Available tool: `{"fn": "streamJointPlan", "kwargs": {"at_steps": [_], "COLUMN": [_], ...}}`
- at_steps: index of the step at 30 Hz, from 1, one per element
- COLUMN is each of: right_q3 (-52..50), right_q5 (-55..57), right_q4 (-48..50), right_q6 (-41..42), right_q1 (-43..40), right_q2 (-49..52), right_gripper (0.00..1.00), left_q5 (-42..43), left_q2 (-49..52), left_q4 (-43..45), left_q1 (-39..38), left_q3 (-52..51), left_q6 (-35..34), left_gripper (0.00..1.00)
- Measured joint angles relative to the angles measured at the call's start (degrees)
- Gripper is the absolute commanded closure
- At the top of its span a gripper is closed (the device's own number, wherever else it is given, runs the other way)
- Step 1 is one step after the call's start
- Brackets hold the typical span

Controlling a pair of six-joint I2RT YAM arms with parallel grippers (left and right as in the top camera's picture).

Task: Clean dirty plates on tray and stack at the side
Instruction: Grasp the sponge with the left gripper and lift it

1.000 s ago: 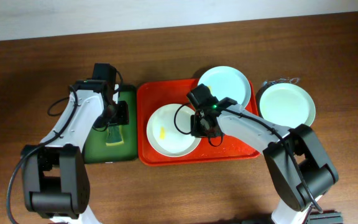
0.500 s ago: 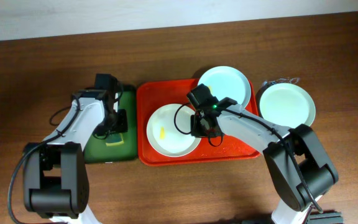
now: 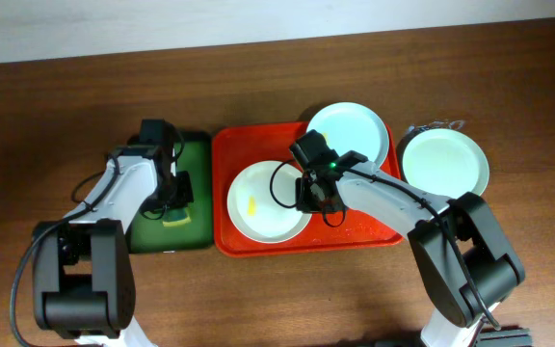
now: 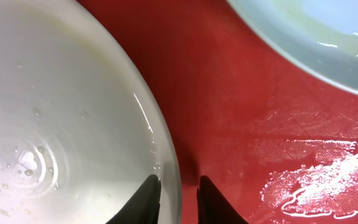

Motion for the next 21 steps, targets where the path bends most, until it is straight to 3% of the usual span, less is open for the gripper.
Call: {"fn": "streamJointPlan", "kwargs": {"at_steps": [2,3,5,9,17,21], "right_q3": [0.0,0.0,0.0,0.0,0.0,0.0], "right_q5": [0.0,0.0,0.0,-0.1,-1.1,-2.3], "right_q4": [0.0,0.0,0.0,0.1,0.2,0.7], "right_q6": [0.0,0.0,0.0,0.1,0.2,0.3], "right_q1": [0.0,0.0,0.0,0.0,0.0,0.0], "right_q2": [0.0,0.0,0.0,0.0,0.0,0.0], "right_gripper": [0.64,0.67,0.96,0.96,0.96,0.96], "left_q5": [0.0,0.2,0.4,1.9,2.6,2.6], "left_q2": [0.0,0.0,0.0,-1.3,-17.9,-18.0], "left_q4": [1.0,1.0,0.0,-3.8,-6.6,-11.6], "left_q1": [0.0,0.0,0.0,0.0,0.0,0.0], "left_q3": [-0.9,-0.9,-0.3,2.0,7.3,9.7], "left_q6": [0.1,0.2,0.2,0.2,0.2,0.7], "left_gripper": [1.00,1.00,1.00,1.00,1.00,1.00]}}
